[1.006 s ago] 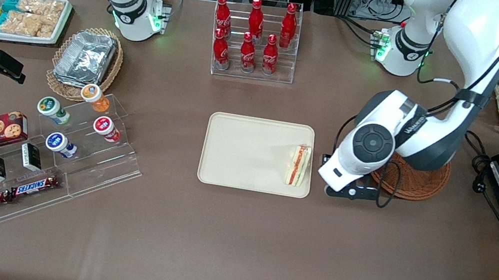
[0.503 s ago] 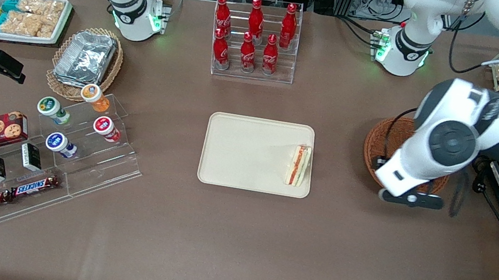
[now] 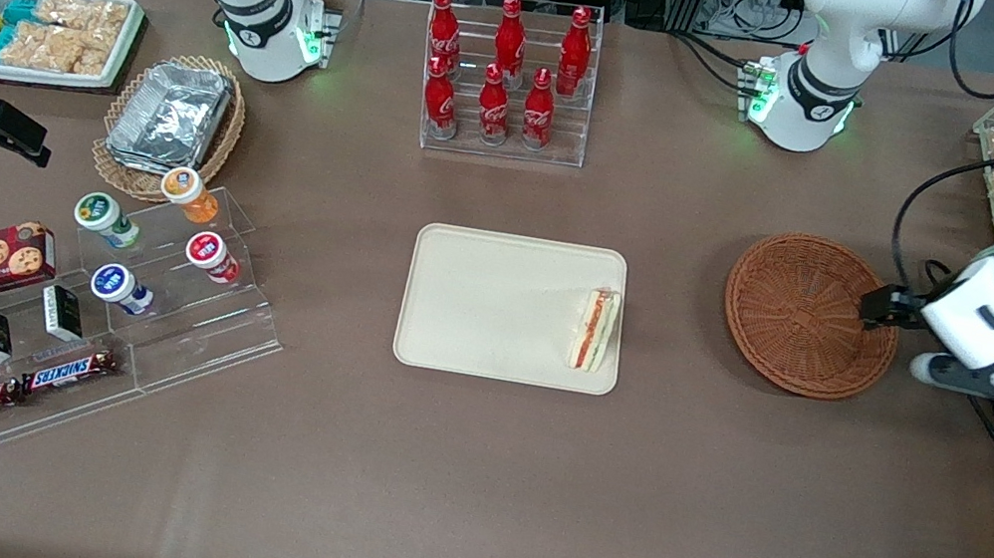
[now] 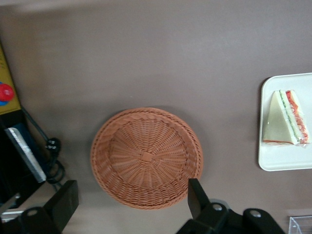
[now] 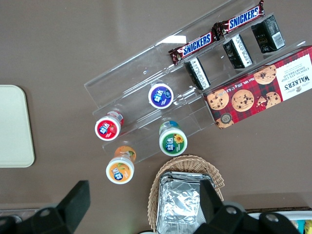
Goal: Place sandwich from basket to tray
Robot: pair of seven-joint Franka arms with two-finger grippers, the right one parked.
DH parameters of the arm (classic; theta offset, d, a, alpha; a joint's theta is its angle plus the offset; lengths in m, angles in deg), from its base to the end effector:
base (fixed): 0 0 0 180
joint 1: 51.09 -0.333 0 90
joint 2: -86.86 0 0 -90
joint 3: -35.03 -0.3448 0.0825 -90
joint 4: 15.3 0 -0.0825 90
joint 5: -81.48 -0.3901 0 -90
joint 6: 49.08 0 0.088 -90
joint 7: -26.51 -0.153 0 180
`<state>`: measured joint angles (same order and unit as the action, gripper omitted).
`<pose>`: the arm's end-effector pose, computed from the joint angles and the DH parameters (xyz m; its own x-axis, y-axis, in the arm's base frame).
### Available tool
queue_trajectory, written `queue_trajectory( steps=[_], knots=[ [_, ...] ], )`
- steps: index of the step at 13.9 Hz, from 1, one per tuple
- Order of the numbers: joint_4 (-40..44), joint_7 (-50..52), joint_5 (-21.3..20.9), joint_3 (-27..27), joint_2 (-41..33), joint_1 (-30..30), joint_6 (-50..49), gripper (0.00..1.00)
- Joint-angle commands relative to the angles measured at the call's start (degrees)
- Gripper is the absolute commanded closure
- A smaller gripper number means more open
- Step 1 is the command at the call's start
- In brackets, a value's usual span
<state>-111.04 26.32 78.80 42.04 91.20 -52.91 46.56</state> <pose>0.5811 -0.0441 0.5246 0.9922 -0.0984 -0.0770 -0.1015 -0.9942 -0.0366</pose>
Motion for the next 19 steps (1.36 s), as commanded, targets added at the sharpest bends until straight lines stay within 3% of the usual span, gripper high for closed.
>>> queue_trajectory(
  steps=[1,7,19],
  knots=[
    [1.6,-1.7,1.0,-1.6,-2.5,0.5,-2.5,0.00],
    [9.8,-1.7,2.1,-1.5,-2.3,-2.2,-7.0,0.00],
    [9.9,-1.2,2.2,-1.2,-2.1,-2.1,-7.1,0.00]
  ],
)
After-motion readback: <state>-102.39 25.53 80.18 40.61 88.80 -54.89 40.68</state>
